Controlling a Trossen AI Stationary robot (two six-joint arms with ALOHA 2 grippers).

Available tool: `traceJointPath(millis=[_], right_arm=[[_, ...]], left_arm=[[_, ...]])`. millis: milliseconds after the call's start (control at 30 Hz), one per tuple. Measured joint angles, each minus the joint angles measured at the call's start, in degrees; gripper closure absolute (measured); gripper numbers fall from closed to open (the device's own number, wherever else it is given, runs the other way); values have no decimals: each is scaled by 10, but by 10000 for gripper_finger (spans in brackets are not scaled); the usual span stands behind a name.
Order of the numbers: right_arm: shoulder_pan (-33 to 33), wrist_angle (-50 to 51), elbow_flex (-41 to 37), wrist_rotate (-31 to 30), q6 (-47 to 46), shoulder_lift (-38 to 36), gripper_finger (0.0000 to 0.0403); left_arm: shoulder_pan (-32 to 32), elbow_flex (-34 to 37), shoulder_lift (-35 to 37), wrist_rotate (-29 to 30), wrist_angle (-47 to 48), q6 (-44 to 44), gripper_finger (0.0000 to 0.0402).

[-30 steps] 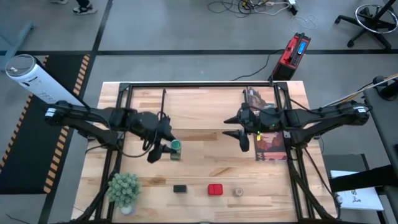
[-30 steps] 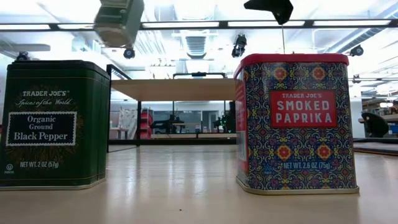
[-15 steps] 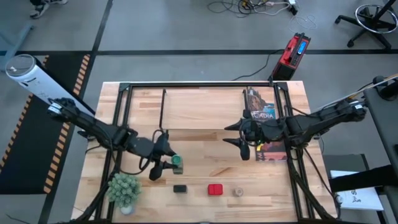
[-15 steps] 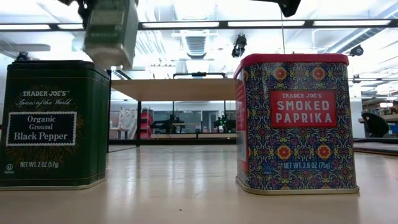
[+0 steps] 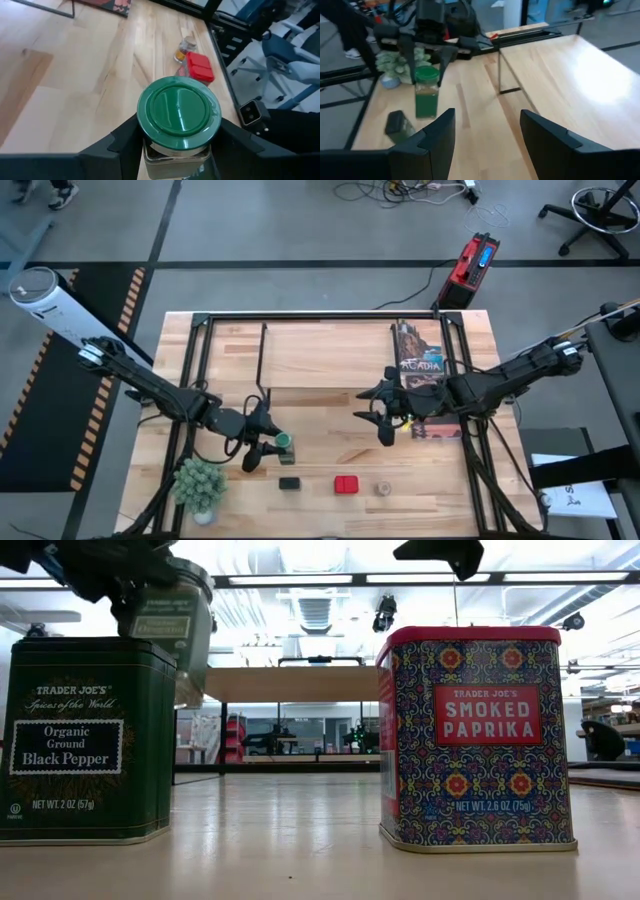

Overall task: Shelf spices
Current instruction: Remove the green seasoning bottle from the shelf

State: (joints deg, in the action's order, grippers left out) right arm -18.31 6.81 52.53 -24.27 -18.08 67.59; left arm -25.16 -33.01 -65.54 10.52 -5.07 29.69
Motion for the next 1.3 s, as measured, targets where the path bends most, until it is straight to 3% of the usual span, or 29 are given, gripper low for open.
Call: traceJointPath(millis=[400,700,1000,1300], right_arm=[[-18,-1,0,-30,-7,1,204],[-25,-1,-1,-29,-15,1,204],[-38,-1,-2,-29,-21,1,204],[-48,-1,-3,-30,-30,1,204]], left_arm=[[-34,-1,-17,55,-1,-16,218],[-48,-35,-110,70,5,-17,218],[-48,-95,-193,85,74,-29,217],[-49,-105,-189,84,96,-33,209]])
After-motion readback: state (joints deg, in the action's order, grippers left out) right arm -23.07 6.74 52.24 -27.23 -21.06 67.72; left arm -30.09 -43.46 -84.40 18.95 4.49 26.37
